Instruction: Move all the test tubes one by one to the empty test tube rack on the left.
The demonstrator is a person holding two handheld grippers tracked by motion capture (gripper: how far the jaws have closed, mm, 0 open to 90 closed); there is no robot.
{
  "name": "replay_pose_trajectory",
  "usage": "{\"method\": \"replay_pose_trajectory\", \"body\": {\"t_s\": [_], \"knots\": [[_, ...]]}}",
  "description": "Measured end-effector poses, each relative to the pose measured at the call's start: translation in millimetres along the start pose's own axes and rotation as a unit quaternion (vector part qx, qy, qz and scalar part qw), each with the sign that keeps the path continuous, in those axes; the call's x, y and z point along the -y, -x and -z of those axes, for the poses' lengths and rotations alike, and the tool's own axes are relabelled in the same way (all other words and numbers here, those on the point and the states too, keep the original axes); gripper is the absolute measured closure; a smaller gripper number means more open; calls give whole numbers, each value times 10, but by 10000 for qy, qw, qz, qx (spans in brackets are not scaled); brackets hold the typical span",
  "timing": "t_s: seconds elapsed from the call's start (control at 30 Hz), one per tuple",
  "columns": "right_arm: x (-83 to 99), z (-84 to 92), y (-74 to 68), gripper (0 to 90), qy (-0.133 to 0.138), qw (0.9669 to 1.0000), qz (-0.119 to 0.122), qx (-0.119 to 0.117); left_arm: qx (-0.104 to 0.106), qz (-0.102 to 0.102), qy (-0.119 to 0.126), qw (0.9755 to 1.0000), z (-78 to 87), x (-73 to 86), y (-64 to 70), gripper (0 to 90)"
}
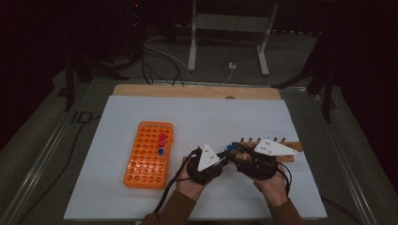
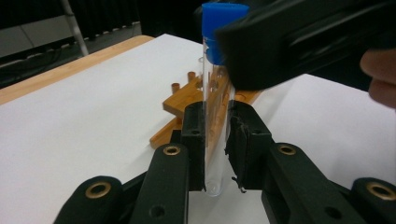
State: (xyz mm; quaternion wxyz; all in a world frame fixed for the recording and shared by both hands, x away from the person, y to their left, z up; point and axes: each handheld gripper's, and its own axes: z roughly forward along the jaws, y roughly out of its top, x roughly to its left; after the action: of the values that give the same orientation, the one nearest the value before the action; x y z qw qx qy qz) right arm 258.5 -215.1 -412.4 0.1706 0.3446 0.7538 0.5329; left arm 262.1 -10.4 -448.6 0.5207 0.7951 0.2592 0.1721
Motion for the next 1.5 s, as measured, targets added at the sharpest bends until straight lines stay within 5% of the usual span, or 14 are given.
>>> {"method": "replay_pose_trajectory", "body": {"t_s": [0.33,0.7,1.5], "knots": [[-13,77,112,169,169,9987,-225,423,-301,223,37,9993,174,65,-160,777],[54,73,256,33,-4,9973,-304,670,-518,354,74,9980,439,146,-309,777],[63,113,299,1,71,9957,-351,857,-787,422,220,9958,952,370,-557,776]]}}
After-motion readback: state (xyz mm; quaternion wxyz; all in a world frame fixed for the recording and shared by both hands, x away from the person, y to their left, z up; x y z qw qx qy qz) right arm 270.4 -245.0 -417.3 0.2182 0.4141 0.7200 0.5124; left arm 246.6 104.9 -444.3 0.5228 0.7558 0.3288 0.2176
